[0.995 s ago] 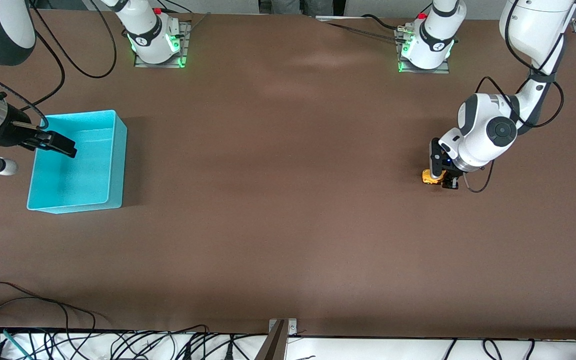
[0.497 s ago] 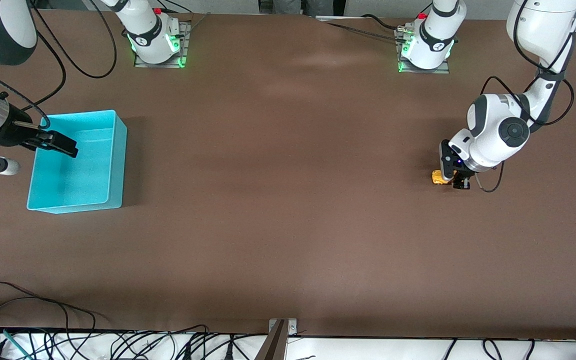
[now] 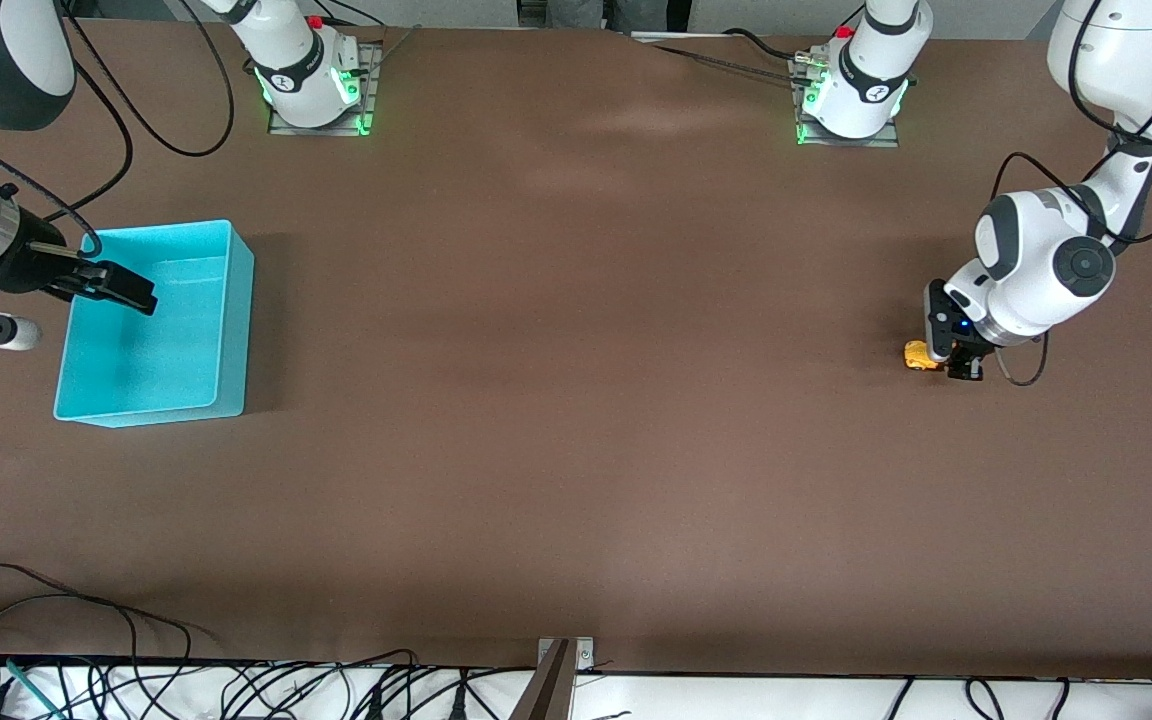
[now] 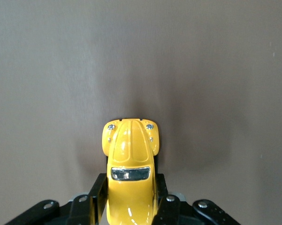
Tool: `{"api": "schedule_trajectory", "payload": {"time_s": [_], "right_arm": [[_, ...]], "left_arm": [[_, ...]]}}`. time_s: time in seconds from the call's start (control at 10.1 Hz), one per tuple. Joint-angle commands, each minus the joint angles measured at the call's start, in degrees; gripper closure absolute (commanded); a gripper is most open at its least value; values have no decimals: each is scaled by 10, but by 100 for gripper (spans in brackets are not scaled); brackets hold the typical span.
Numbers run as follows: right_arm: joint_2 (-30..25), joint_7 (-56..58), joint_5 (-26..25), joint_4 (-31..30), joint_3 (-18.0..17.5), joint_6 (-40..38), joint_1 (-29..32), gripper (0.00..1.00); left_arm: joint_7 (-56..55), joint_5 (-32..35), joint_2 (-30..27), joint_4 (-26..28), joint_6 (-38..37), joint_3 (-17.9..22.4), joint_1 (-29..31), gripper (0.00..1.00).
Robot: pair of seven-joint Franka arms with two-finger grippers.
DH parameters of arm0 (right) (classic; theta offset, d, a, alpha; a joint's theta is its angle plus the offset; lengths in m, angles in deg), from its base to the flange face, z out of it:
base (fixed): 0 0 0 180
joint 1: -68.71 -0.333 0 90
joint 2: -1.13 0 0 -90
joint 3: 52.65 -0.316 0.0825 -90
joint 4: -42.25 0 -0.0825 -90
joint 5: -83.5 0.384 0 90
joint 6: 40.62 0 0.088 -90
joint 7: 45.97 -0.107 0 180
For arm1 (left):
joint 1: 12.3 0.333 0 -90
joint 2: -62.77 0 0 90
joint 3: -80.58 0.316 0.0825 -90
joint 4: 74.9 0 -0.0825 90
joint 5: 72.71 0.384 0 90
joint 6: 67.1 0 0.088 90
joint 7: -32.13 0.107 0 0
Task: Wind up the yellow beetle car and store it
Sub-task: 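Push the car toward the cyan bin with the left gripper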
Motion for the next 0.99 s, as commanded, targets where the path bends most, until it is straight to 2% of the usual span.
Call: {"api": "schedule_trajectory", "payload": {"time_s": [0.0,0.1,0.2,0.3,0.4,0.6,0.9], "right_arm": [[4,4,6,10,-1,-5,0,0],[4,4,5,10,-1,-5,0,0],[4,3,6,10,-1,-4,0,0],[5,2,6,10,-1,-3,0,0],[5,3,6,10,-1,-3,0,0],[4,3,6,10,-1,-3,1,0],[5,3,6,10,-1,-2,1,0]], "left_arm": [[25,-4,49,-20,8,2,10,100],[23,-27,50,-20,8,2,9,100],[22,-36,50,-20,7,2,9,89],[16,-39,47,-23,7,2,9,51],[-3,-48,43,-33,-3,2,9,1],[-25,-47,33,-42,-29,2,7,0],[-25,-47,33,-45,-30,2,5,0]]}}
